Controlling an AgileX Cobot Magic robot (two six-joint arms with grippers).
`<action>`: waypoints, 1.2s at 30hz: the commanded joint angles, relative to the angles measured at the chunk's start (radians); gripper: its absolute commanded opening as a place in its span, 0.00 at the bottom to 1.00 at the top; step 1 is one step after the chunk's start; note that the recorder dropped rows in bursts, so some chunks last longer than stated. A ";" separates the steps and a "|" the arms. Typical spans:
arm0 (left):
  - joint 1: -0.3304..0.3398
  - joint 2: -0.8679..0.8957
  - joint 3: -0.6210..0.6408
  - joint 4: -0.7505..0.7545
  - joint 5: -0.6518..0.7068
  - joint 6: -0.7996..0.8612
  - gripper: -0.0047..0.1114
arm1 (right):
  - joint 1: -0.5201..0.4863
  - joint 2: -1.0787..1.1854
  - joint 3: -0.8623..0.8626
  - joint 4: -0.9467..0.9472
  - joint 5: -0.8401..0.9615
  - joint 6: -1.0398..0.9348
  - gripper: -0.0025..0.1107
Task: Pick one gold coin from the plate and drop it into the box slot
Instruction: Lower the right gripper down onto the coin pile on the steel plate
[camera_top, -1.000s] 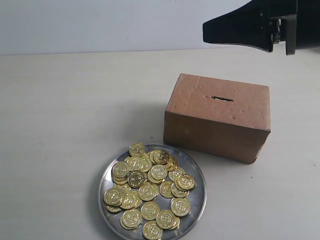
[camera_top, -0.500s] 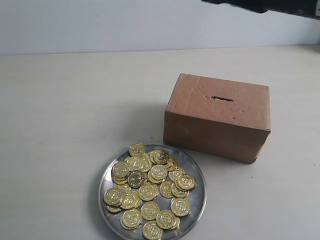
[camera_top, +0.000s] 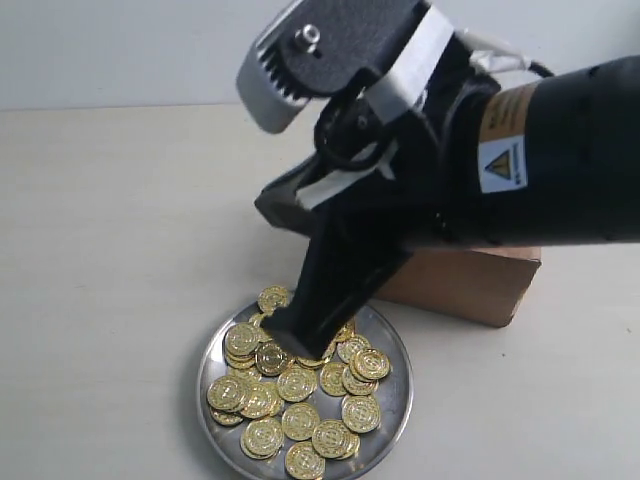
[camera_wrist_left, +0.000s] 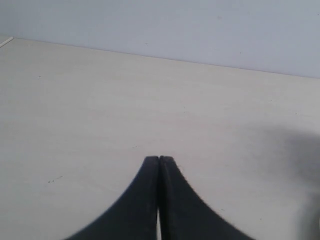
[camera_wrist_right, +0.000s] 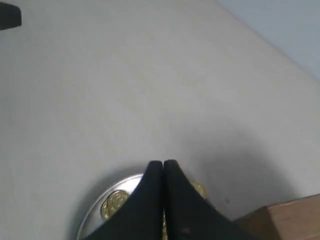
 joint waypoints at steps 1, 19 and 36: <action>0.003 -0.005 0.004 -0.003 -0.007 -0.004 0.04 | 0.009 0.120 0.000 0.060 0.119 -0.005 0.02; 0.003 -0.005 0.004 -0.003 -0.007 -0.004 0.04 | 0.026 0.526 -0.164 0.060 0.307 -0.076 0.47; 0.003 -0.005 0.004 -0.003 -0.007 -0.004 0.04 | 0.026 0.680 -0.327 0.144 0.309 -0.253 0.48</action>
